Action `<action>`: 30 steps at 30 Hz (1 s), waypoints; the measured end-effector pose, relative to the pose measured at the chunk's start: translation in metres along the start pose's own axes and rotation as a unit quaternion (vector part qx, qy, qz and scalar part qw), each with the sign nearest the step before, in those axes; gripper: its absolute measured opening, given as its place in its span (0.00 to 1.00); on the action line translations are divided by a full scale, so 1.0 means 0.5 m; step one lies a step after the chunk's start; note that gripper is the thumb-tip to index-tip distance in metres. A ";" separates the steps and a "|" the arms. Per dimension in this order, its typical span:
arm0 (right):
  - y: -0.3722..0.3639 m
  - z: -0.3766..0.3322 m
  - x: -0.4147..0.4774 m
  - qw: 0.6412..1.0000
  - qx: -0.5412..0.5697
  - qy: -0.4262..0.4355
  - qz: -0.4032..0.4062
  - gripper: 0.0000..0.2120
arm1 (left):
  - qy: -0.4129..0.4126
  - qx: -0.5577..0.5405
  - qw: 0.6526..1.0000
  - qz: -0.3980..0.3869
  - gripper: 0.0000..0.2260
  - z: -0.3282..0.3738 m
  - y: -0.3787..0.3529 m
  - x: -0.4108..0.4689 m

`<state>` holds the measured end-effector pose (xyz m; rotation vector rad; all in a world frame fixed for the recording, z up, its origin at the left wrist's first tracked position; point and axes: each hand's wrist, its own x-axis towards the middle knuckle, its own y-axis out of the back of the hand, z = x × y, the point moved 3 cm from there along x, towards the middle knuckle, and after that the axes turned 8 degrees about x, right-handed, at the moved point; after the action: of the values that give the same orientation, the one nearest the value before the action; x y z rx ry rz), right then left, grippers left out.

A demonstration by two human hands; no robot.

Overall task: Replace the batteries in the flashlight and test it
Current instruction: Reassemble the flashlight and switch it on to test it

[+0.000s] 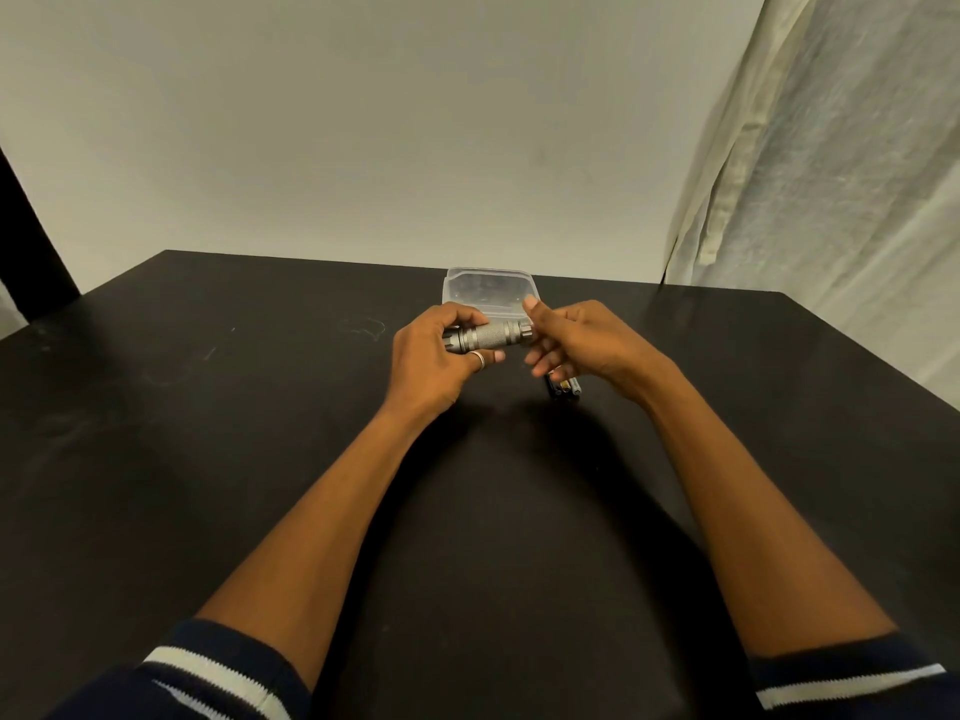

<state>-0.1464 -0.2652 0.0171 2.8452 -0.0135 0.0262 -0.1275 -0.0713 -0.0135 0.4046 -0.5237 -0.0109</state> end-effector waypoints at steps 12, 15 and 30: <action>0.002 0.001 -0.004 1.000 -0.009 0.007 -0.023 0.19 | 0.000 0.003 1.000 -0.002 0.17 0.003 0.000 -0.001; 0.003 0.002 -0.002 1.000 0.005 0.009 -0.024 0.20 | 0.001 0.004 1.000 0.000 0.17 0.002 -0.001 0.000; 0.009 0.001 -0.005 0.999 0.006 0.037 -0.038 0.13 | -0.001 0.009 1.000 0.000 0.17 0.001 -0.002 0.000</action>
<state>-0.1491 -0.2695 0.0178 2.8529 0.1115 0.1167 -0.1278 -0.0722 -0.0135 0.4215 -0.5251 -0.0067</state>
